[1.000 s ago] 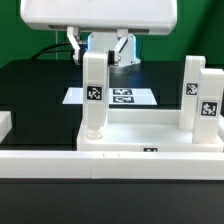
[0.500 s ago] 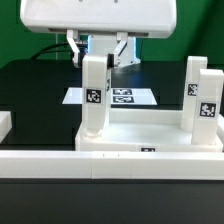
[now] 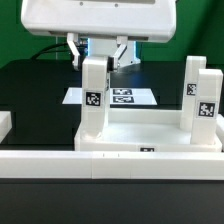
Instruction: Assemble desk
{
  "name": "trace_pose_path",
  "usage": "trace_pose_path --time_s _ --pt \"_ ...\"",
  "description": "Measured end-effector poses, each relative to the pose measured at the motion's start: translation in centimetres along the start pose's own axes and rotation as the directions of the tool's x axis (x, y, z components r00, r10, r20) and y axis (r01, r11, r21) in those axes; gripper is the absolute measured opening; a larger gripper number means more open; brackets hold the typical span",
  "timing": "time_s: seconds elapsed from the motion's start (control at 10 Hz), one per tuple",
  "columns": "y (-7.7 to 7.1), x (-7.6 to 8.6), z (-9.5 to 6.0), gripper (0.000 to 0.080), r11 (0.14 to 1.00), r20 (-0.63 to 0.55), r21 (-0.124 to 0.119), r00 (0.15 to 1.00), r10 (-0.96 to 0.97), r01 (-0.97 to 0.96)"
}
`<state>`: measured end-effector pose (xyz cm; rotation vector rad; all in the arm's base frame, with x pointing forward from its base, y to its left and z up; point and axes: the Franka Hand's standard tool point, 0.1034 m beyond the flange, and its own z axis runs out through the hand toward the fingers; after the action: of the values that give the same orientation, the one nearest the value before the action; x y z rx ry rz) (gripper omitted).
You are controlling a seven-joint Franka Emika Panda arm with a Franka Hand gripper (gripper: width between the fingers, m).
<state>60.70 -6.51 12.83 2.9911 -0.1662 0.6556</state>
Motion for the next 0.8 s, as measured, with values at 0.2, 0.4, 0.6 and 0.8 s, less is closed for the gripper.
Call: trace_pose_path --time_s 0.2,0.4,0.6,0.8 --pt "-0.10 -0.05 -0.01 0.0290 1.000 -0.026 -0.009 1.000 -0.005 0.005" --pt "-0.07 -0.07 0.02 0.0397 1.000 -0.025 -0.009 1.000 -0.005 0.005" --pt "-0.07 -0.09 0.03 0.0613 1.000 -0.024 -0.009 1.000 -0.005 0.005" --pt "-0.07 -0.11 0.05 0.0642 1.000 -0.024 -0.009 1.000 -0.005 0.005"
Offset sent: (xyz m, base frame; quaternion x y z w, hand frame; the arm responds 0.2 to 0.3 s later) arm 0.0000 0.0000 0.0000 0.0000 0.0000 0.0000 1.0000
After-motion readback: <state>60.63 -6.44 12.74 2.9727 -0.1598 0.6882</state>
